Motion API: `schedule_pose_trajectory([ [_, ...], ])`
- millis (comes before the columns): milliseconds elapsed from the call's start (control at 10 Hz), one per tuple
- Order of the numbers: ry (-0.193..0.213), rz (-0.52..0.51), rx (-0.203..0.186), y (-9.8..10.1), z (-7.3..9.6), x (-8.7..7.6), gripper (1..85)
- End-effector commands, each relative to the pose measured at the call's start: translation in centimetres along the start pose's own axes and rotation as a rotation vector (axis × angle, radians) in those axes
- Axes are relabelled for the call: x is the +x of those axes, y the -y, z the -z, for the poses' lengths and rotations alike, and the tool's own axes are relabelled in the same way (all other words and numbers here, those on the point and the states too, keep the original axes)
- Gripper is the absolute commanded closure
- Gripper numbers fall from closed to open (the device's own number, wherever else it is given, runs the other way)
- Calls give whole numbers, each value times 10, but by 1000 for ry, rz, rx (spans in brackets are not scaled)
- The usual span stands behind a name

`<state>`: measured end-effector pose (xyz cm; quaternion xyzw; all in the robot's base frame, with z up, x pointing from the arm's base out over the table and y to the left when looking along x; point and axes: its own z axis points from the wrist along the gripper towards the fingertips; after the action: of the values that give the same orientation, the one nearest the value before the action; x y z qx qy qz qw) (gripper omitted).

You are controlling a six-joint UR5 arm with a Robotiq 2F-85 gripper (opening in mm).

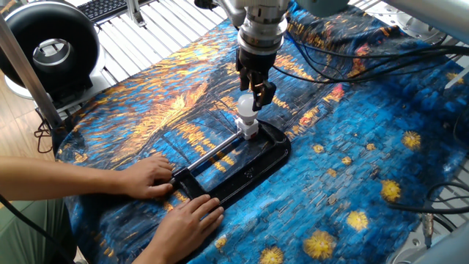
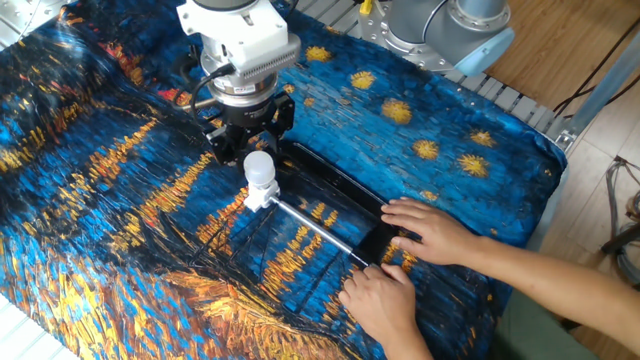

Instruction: Install the light bulb by rotating it

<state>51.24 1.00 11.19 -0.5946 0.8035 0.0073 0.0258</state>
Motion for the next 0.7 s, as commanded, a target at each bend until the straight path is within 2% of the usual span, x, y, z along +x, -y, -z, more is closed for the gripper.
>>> schedule_pose_trajectory([
  [0, 3, -21, 1, -1, -2, -1, 230],
  [600, 6, -42, 5, -1, -7, -1, 253],
])
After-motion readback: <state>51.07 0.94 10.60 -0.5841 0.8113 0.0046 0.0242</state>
